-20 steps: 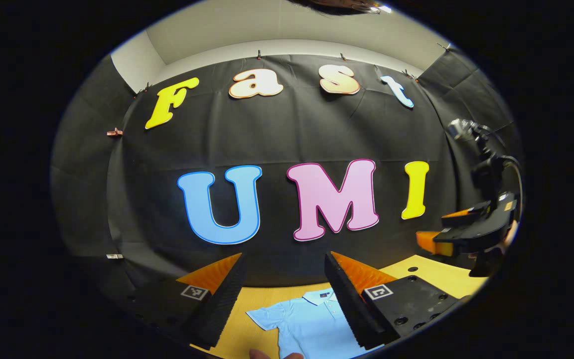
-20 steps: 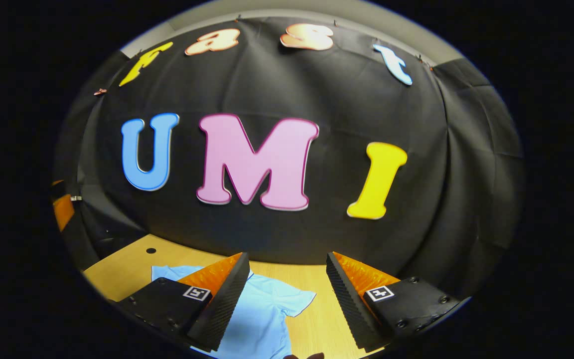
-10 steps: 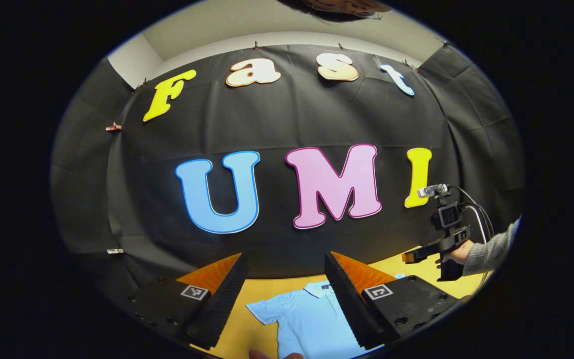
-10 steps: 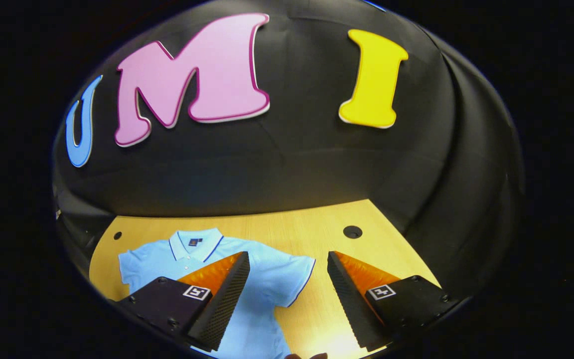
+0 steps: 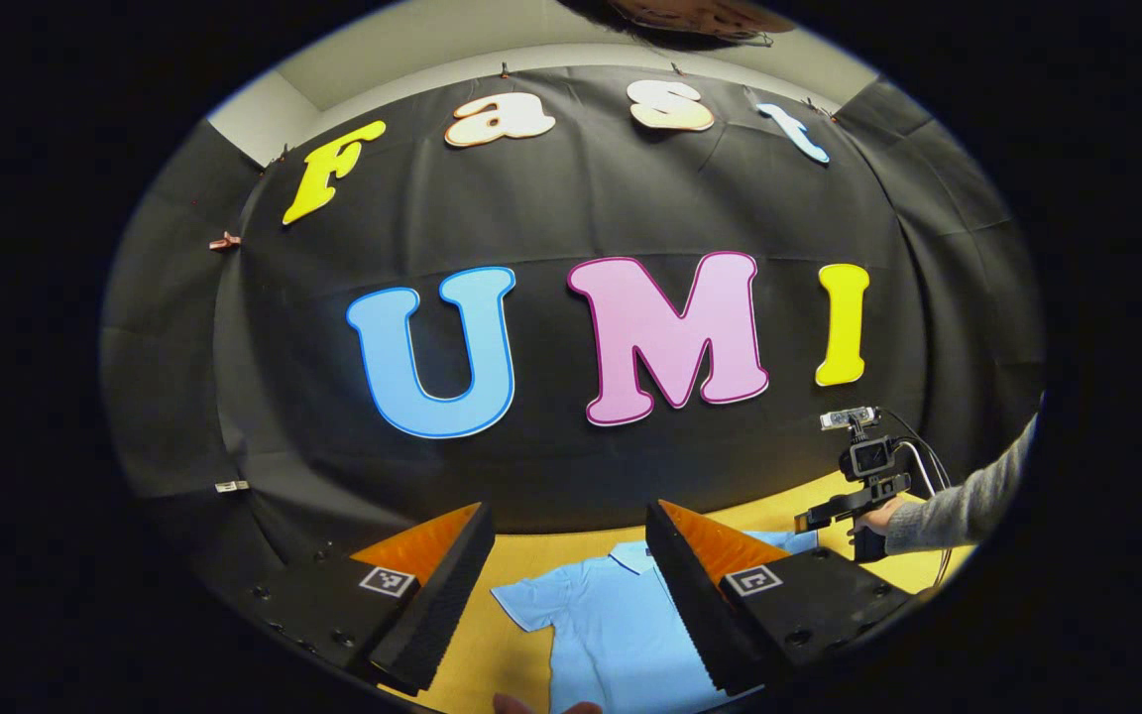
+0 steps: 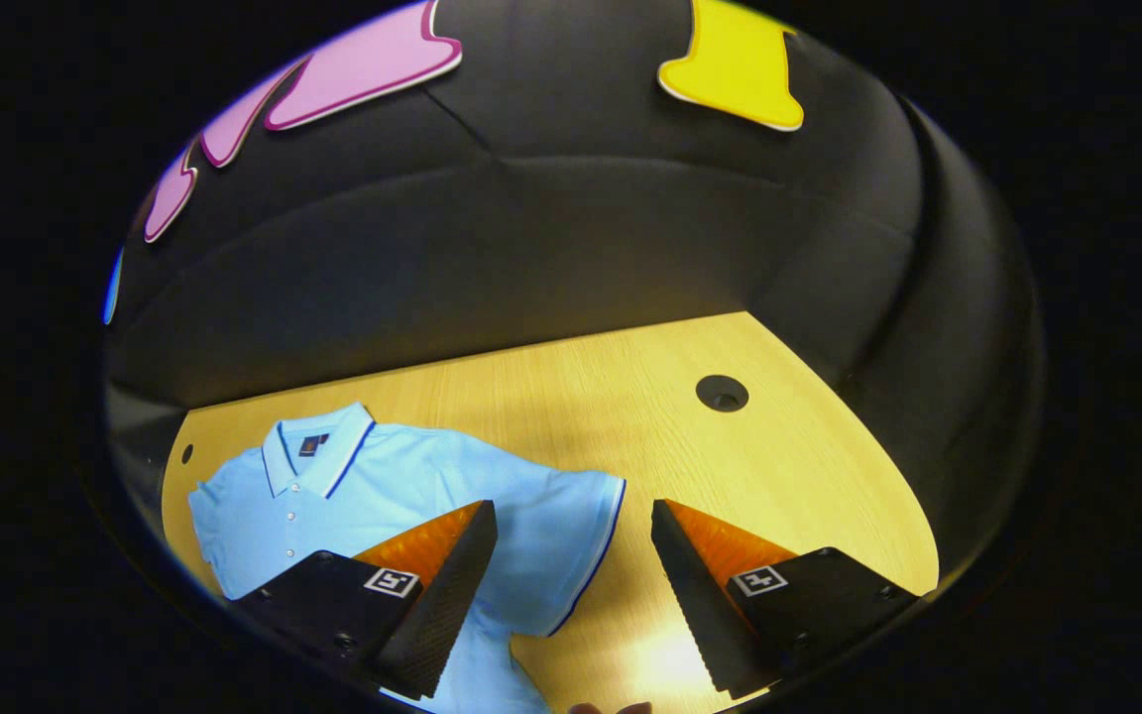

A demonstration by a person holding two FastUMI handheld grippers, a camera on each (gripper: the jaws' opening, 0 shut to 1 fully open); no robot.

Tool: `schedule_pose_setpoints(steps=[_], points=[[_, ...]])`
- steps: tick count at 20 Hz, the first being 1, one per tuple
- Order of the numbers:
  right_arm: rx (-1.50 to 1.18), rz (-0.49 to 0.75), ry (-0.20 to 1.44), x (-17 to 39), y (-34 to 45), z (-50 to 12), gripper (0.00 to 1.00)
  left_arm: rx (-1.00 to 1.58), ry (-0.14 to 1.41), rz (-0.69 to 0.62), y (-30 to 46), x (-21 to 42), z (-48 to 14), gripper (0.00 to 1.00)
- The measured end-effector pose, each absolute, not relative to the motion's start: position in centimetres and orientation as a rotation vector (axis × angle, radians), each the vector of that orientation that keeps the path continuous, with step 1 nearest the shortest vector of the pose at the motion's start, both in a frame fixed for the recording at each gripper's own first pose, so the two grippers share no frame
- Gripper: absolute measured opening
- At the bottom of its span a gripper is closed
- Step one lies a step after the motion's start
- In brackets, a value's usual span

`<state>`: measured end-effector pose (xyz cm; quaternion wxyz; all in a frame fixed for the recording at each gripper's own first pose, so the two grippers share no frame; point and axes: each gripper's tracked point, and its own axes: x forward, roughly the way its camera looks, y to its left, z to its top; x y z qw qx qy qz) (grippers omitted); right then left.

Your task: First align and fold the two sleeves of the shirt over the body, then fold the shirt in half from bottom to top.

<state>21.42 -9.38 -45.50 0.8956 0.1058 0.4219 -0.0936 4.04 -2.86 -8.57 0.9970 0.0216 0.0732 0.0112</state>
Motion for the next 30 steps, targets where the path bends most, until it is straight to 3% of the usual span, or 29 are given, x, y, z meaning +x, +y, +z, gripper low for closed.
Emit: schedule_pose_setpoints(steps=[9,13,15,16,18,21,22,23,24,25,30], points=[[0.231,-0.205,0.986,21.1,-9.1,-50.8,0.97,0.049,0.182,0.028,-3.0,3.9,-9.9,0.99],[0.198,-0.199,0.993,21.1,-8.8,-51.0,0.86,0.051,0.188,0.04,-2.4,3.7,-10.2,0.99],[0.199,-0.193,0.99,21.3,-8.4,-51.2,0.78,0.05,0.192,0.044,-2.3,3.6,-10.3,0.99],[0.204,-0.192,0.995,21.5,-8.1,-51.4,0.59,0.051,0.194,0.046,-2.2,3.5,-10.5,0.99],[0.205,-0.186,0.991,21.6,-8.0,-51.2,0.45,0.052,0.199,0.048,-2.1,3.4,-10.7,0.99],[0.203,-0.176,0.982,21.9,-7.3,-51.0,0.12,0.052,0.204,0.05,-1.7,3.3,-11.0,0.99],[0.196,-0.176,0.985,21.8,-7.3,-51.1,0.07,0.052,0.204,0.052,-1.5,3.3,-10.9,0.99],[0.19,-0.164,0.98,22.0,-7.2,-51.0,0.06,0.052,0.206,0.053,-1.4,3.2,-11.0,0.99],[0.189,-0.159,0.978,22.0,-7.2,-50.9,0.12,0.051,0.207,0.055,-1.2,3.2,-11.2,0.99],[0.191,-0.158,0.978,22.0,-7.2,-51.0,0.06,0.05,0.209,0.056,-1.0,3.2,-11.2,0.99],[0.186,-0.142,0.929,22.7,-6.8,-49.1,0.05,0.043,0.21,0.061,-0.5,3.0,-11.5,0.99]])
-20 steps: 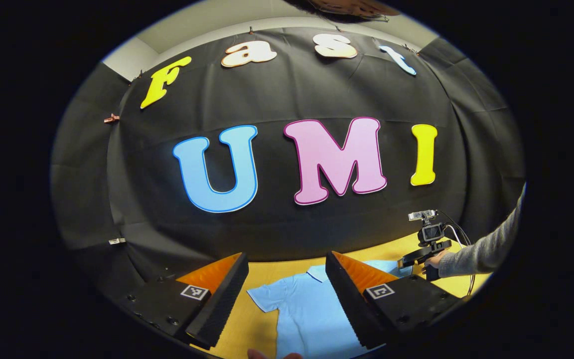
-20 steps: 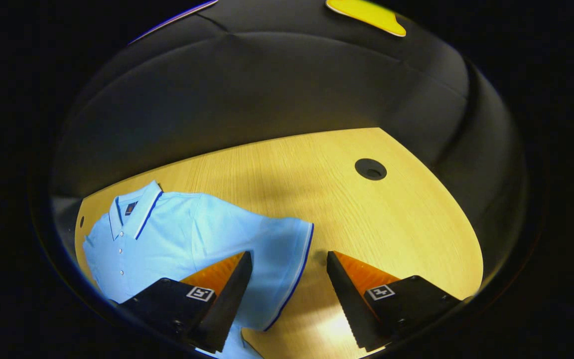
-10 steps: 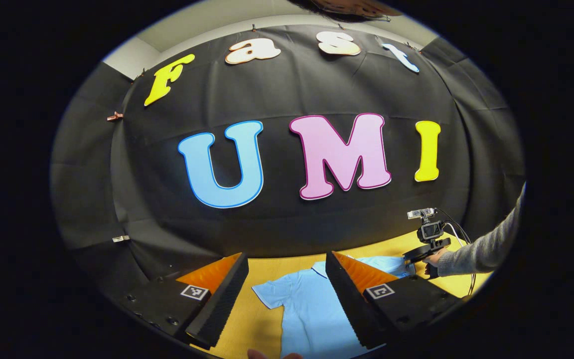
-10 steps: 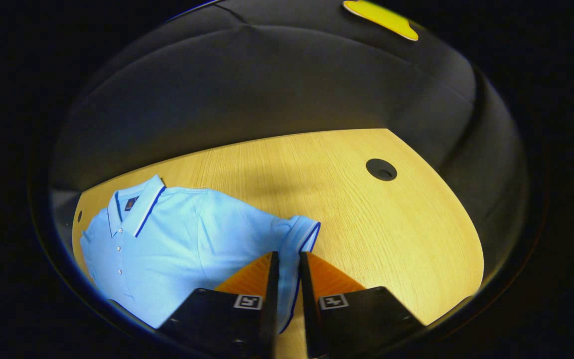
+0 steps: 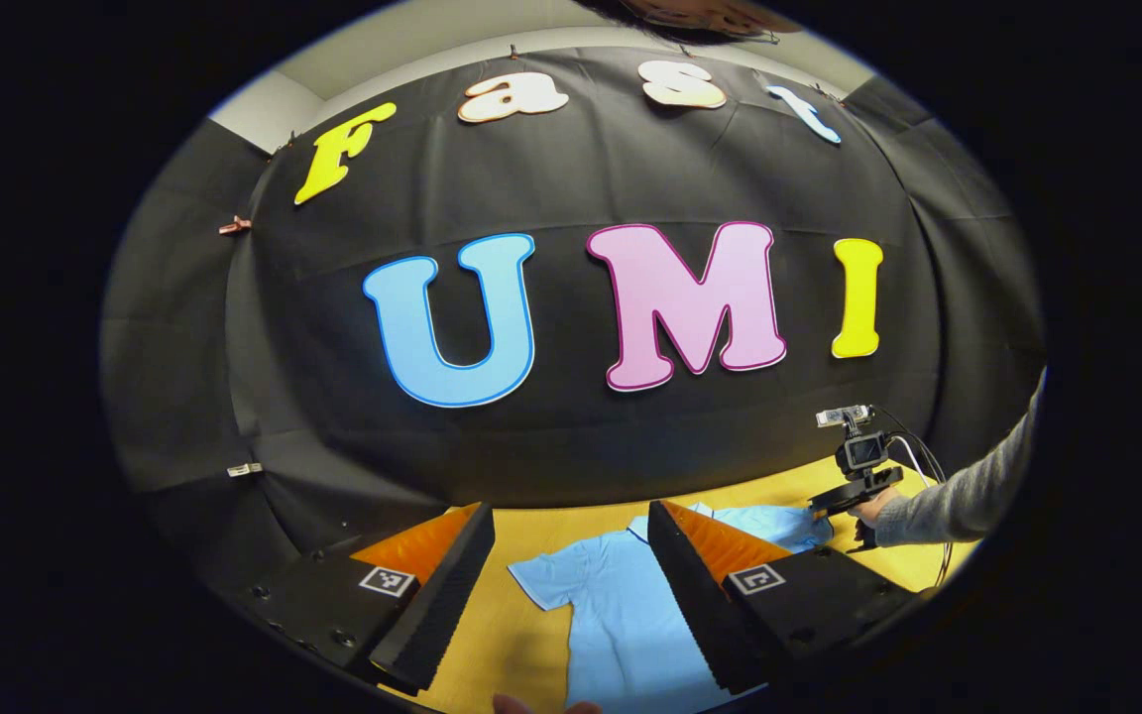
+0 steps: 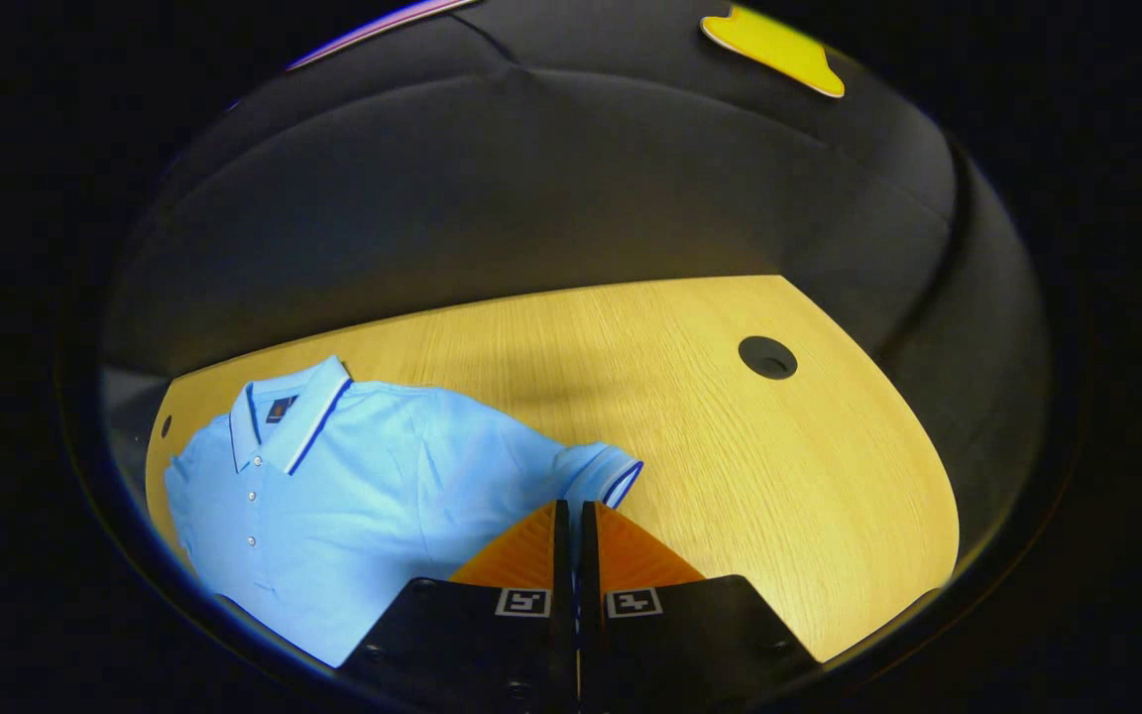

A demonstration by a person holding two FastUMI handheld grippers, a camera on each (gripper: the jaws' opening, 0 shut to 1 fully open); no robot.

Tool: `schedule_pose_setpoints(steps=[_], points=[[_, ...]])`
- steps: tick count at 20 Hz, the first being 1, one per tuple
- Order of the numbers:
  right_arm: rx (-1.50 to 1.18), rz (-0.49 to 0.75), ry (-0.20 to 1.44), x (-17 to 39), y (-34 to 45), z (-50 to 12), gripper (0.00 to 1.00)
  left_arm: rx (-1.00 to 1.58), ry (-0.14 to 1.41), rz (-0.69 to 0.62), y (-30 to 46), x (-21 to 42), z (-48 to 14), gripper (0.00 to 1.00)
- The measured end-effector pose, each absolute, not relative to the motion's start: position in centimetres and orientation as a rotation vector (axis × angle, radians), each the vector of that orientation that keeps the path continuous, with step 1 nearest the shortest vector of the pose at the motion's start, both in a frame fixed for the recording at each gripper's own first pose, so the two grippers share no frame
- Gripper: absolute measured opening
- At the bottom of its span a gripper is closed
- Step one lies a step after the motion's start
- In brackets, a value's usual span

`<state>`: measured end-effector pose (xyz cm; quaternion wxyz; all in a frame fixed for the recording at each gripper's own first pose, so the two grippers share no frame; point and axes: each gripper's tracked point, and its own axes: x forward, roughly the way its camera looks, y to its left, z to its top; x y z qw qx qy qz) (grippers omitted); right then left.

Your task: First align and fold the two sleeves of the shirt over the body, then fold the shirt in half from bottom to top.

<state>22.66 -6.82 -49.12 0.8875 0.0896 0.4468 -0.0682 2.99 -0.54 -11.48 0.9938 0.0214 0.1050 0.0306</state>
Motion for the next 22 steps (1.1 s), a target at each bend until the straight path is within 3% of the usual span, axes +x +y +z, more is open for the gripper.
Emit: schedule_pose_setpoints(steps=[10,22], points=[[0.235,0.058,0.851,23.8,4.6,-43.6,0.05,0.033,0.208,0.091,1.9,2.1,-11.5,0.99],[0.202,0.294,0.921,20.0,19.4,-44.0,0.05,0.025,0.215,0.171,6.1,-0.5,-11.5,0.99]])
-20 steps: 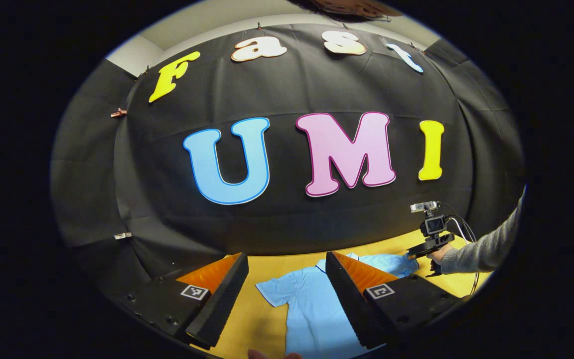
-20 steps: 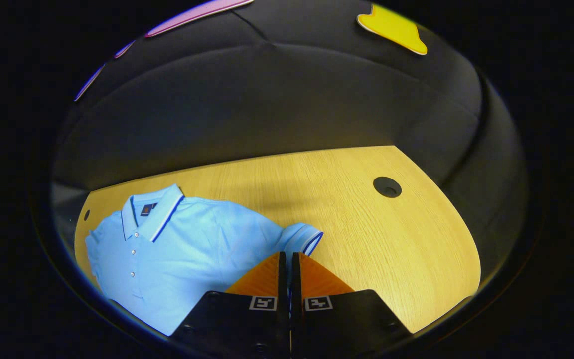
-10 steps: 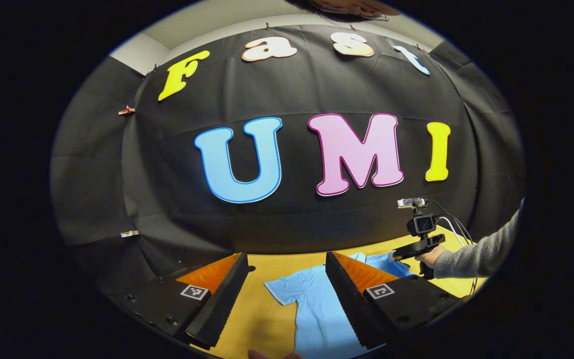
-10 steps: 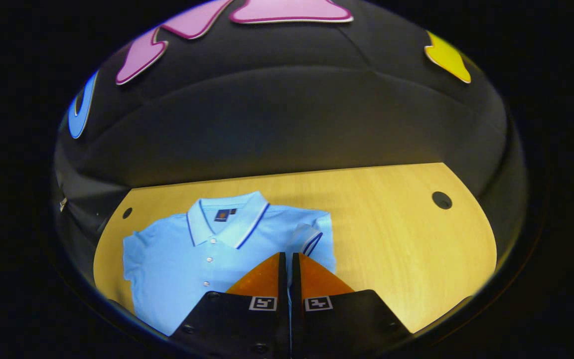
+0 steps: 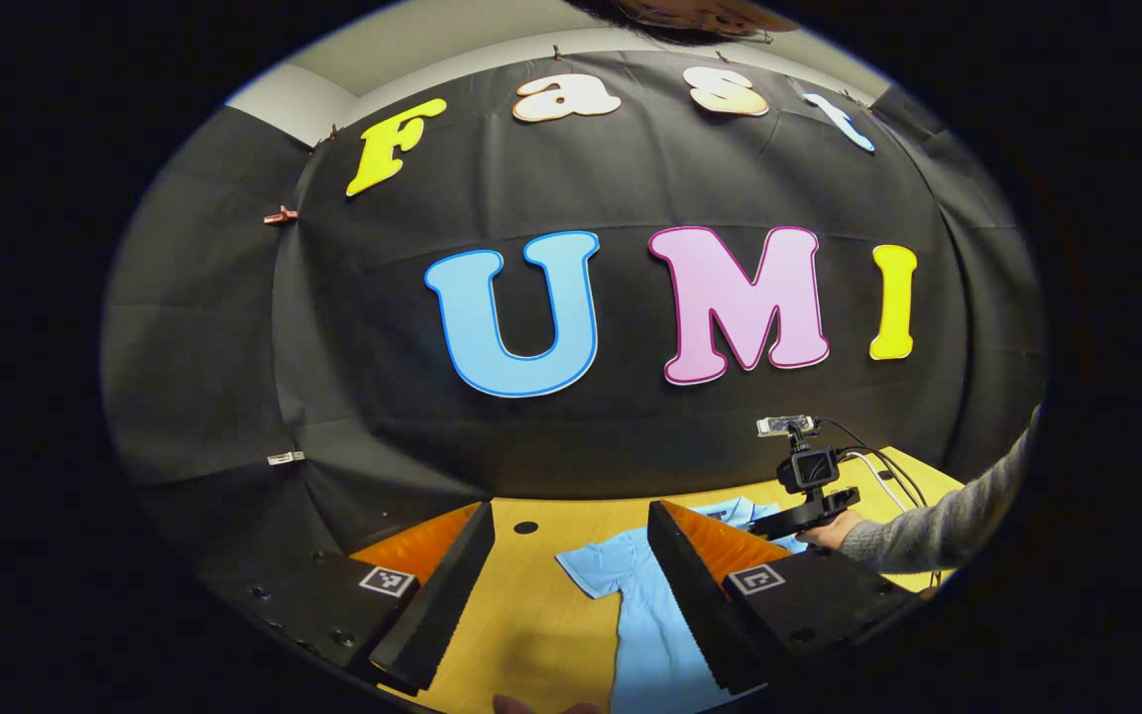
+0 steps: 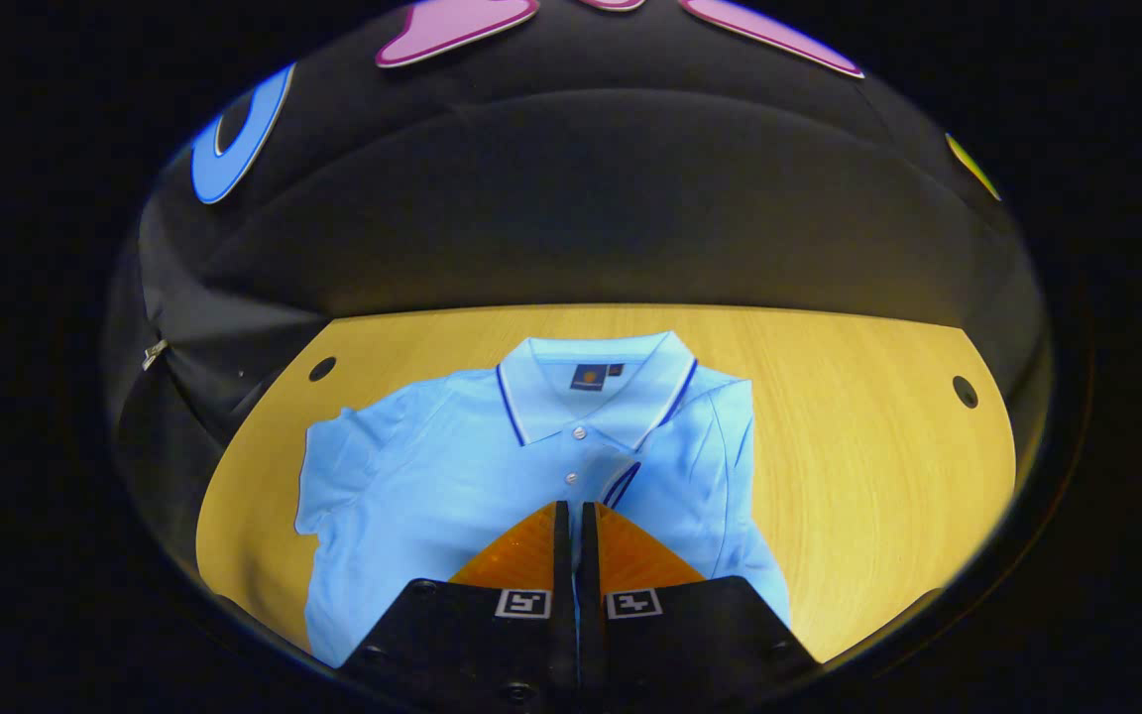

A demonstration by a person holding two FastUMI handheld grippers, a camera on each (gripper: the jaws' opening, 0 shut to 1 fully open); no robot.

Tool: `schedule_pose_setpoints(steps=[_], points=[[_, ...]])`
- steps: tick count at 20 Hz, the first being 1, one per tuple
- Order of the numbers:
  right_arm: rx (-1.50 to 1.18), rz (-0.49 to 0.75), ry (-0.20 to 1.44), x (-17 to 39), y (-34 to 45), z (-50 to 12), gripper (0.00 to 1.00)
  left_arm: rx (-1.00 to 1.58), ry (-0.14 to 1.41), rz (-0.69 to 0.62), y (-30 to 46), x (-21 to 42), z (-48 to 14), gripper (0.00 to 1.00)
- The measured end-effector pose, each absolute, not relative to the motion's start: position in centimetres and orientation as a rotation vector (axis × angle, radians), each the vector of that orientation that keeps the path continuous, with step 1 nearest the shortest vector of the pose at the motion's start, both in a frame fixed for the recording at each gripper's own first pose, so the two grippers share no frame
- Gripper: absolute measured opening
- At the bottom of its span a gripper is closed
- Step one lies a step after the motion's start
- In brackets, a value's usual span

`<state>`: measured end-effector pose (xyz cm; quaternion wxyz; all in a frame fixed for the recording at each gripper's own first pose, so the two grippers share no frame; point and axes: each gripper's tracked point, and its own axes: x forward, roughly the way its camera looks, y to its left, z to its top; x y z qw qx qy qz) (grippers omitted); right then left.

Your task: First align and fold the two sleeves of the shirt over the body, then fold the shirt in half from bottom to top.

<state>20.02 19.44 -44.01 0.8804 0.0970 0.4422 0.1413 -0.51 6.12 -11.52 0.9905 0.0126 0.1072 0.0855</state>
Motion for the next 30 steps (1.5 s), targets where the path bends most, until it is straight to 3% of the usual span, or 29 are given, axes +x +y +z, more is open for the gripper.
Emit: schedule_pose_setpoints(steps=[12,15,19,21,23,24,30], points=[[0.116,0.302,0.954,18.6,21.4,-46.0,0.07,0.021,0.222,0.19,7.3,-1.2,-11.7,0.99],[0.12,0.308,0.967,18.1,21.8,-46.3,0.19,0.019,0.225,0.194,7.5,-1.1,-12.0,0.99],[0.134,0.298,0.947,18.1,21.9,-46.1,0.27,0.015,0.245,0.186,7.5,-0.6,-12.9,0.99],[0.144,0.307,0.923,18.3,22.1,-45.7,0.45,0.008,0.257,0.18,7.5,0.0,-13.6,0.99],[0.153,0.317,0.893,18.7,22.1,-45.0,0.51,-0.007,0.266,0.171,7.5,1.2,-14.3,0.99],[0.164,0.322,0.878,18.8,22.1,-44.6,0.61,-0.017,0.271,0.165,7.4,2.0,-14.8,0.99],[0.183,0.324,0.719,19.8,20.7,-39.9,0.86,-0.034,0.296,0.16,8.5,7.5,-18.7,0.99]])
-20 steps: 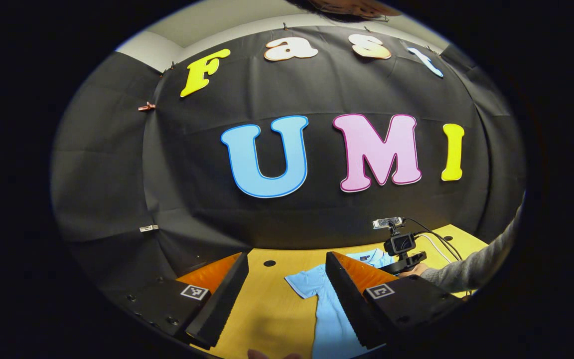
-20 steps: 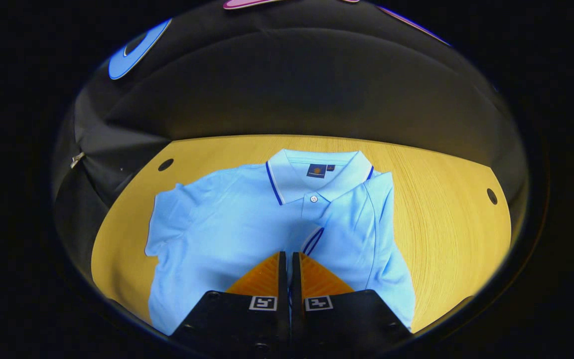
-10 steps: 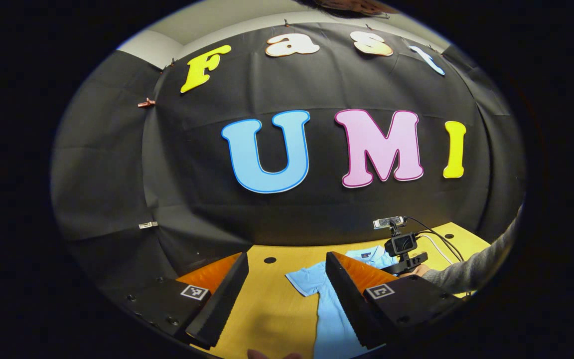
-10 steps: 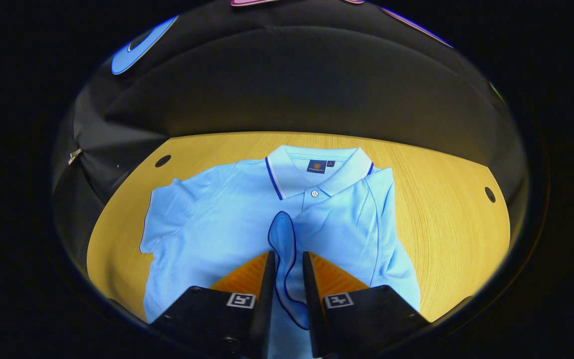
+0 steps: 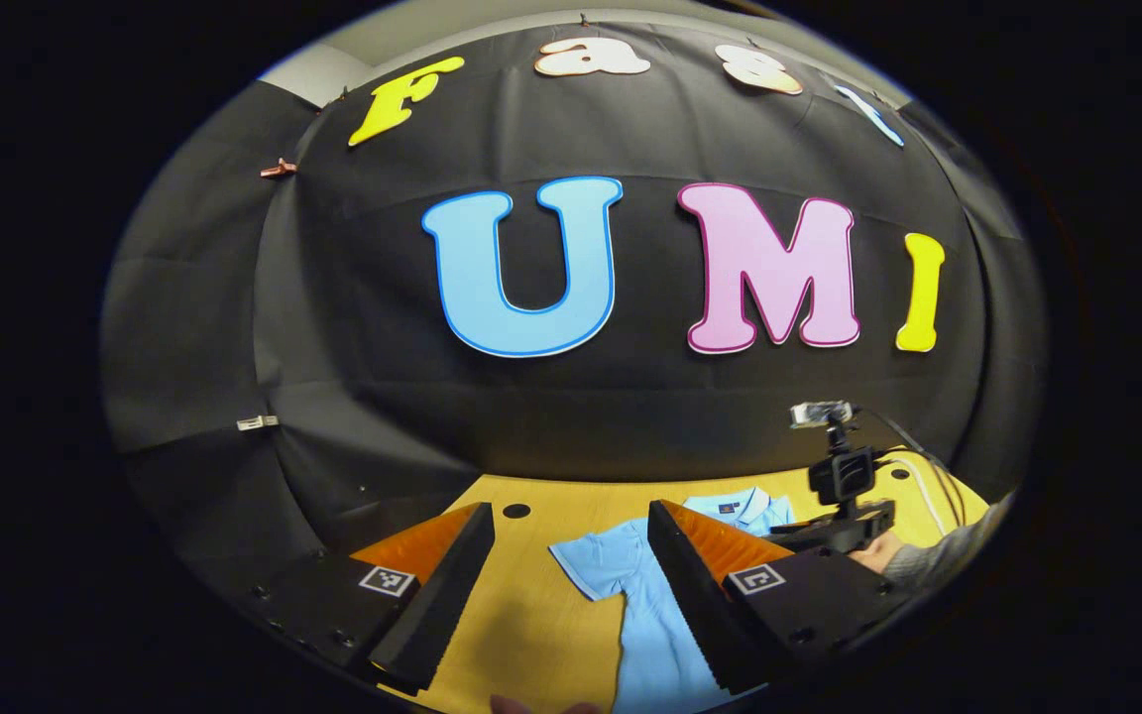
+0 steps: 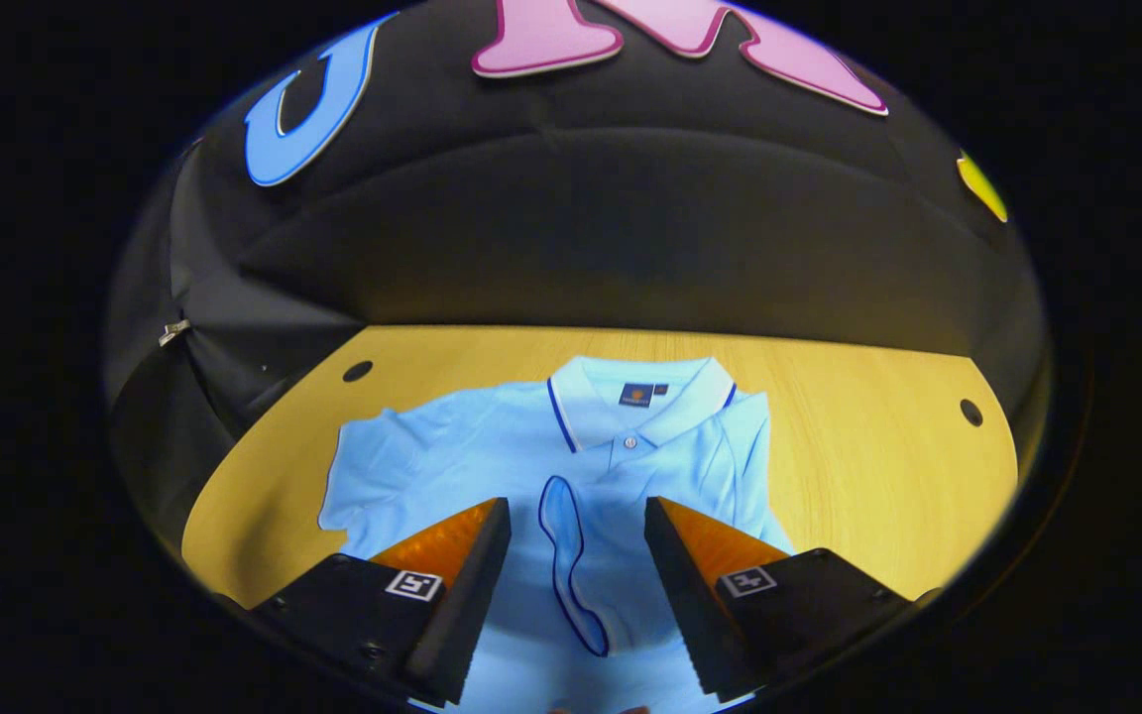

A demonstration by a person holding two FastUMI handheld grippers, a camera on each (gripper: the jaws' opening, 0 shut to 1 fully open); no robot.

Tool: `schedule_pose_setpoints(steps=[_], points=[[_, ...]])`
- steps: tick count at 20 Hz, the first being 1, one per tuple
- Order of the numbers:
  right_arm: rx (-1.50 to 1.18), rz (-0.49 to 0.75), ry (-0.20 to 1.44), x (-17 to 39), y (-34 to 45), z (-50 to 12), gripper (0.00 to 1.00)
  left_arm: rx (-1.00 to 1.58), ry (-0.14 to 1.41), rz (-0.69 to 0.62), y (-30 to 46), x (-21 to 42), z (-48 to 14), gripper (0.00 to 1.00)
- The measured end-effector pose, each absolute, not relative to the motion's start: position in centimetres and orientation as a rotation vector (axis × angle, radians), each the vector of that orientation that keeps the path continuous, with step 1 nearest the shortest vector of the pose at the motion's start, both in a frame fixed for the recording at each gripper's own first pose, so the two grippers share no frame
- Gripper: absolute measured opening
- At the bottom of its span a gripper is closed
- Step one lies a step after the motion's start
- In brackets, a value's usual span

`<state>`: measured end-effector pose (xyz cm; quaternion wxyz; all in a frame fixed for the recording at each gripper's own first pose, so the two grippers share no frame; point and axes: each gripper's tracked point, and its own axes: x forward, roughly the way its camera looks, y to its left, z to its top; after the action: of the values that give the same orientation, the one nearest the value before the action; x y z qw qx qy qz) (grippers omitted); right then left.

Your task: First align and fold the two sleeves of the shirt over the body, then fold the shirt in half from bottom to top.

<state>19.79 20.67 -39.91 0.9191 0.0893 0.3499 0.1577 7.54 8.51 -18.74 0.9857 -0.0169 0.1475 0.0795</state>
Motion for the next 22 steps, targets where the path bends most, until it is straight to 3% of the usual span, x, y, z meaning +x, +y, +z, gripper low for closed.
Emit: schedule_pose_setpoints(steps=[5,13,22], points=[[0.163,0.32,0.53,19.0,17.9,-32.6,0.92,-0.028,0.352,0.151,9.2,12.5,-23.8,0.99],[0.201,0.278,0.315,14.2,10.2,-20.1,0.92,-0.116,0.576,0.171,10.5,18.5,-35.0,0.99],[0.193,0.273,0.283,8.7,6.3,-16.1,0.92,-0.164,0.816,0.191,11.7,21.2,-44.3,0.99]])
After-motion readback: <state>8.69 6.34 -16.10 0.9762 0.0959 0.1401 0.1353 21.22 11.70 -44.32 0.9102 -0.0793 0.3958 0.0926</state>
